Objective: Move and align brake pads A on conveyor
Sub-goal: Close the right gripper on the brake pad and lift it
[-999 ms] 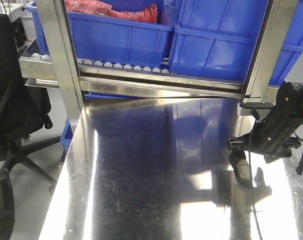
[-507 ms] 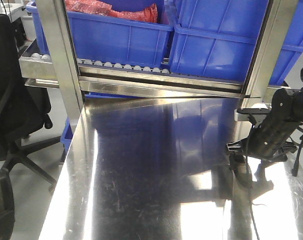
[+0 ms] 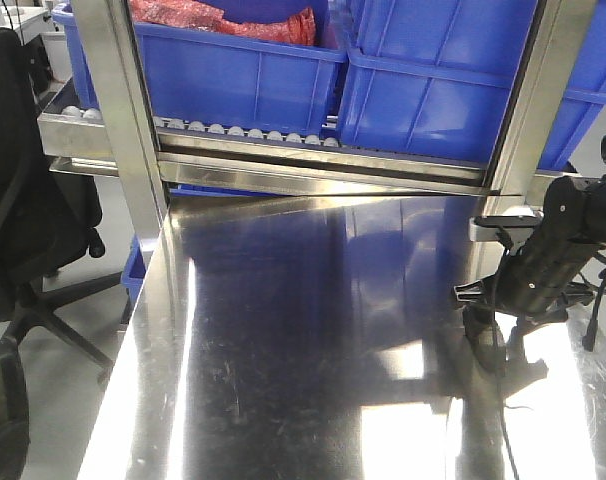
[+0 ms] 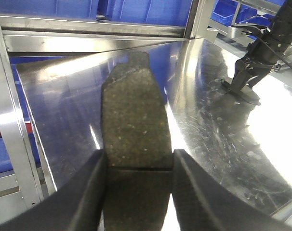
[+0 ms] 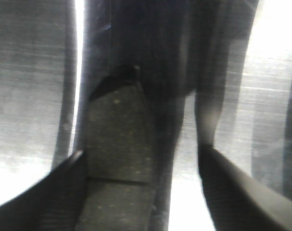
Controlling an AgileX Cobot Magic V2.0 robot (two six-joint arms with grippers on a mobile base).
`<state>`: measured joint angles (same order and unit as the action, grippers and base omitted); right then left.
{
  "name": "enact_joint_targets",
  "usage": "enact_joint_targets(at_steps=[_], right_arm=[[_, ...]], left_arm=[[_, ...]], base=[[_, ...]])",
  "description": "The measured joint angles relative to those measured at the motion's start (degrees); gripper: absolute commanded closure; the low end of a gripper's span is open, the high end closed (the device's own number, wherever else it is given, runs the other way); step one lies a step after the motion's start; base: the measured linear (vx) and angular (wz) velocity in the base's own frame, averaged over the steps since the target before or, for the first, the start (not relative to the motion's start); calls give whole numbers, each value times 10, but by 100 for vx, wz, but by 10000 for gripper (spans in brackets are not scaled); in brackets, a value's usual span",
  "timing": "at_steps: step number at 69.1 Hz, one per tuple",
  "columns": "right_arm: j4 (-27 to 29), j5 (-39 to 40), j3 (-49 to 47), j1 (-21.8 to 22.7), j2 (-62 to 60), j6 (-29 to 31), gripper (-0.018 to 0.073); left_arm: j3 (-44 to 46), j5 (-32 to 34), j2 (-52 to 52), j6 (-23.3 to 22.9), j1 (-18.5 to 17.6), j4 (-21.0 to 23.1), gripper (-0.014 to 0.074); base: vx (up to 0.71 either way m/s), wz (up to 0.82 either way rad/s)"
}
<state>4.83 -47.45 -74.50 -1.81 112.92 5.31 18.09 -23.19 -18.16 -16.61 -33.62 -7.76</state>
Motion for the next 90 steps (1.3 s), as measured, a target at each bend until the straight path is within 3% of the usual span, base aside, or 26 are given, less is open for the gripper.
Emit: enact_joint_targets(at_steps=[16, 36, 90], right_arm=[[6, -5, 0, 0, 0, 0, 396], [5, -8, 0, 0, 0, 0, 527], [3, -33, 5, 0, -101, 0, 560]], left_arm=[[0, 0, 0, 0, 0, 0, 467], [0, 0, 0, 0, 0, 0, 467], [0, 0, 0, 0, 0, 0, 467]], base=[[0, 0], [0, 0], [0, 0]])
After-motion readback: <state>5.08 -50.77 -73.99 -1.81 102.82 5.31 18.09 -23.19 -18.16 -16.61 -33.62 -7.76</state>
